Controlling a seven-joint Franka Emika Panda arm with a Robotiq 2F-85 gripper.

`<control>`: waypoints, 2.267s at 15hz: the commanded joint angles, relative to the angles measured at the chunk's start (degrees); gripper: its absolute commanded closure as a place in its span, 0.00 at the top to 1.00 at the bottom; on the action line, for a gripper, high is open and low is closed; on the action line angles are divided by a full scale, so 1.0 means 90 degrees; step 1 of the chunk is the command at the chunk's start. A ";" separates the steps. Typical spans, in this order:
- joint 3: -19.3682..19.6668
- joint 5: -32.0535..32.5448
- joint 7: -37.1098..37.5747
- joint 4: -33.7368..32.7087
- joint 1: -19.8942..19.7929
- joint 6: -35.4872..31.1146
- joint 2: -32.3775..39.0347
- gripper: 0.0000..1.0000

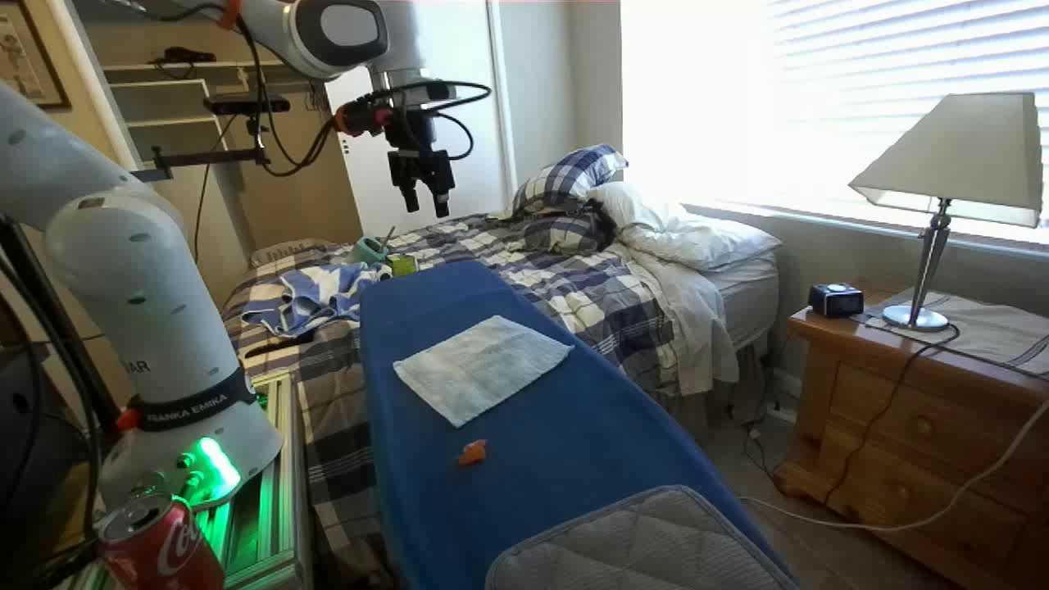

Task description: Put the orange object on the towel then fold the towel into a triangle.

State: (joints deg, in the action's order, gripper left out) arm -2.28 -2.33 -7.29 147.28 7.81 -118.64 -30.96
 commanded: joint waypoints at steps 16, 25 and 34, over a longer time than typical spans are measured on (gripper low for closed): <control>0.0902 0.1326 0.0951 0.1147 -0.2259 -0.0676 -0.0426 1.00; 0.1229 0.1519 0.1177 0.1193 -0.2803 -0.1028 0.0216 1.00; 0.1869 0.1841 0.1513 0.1128 -0.3724 -0.2531 0.1652 1.00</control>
State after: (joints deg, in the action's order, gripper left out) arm 13.72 12.45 3.57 158.16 -24.53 -137.14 -20.60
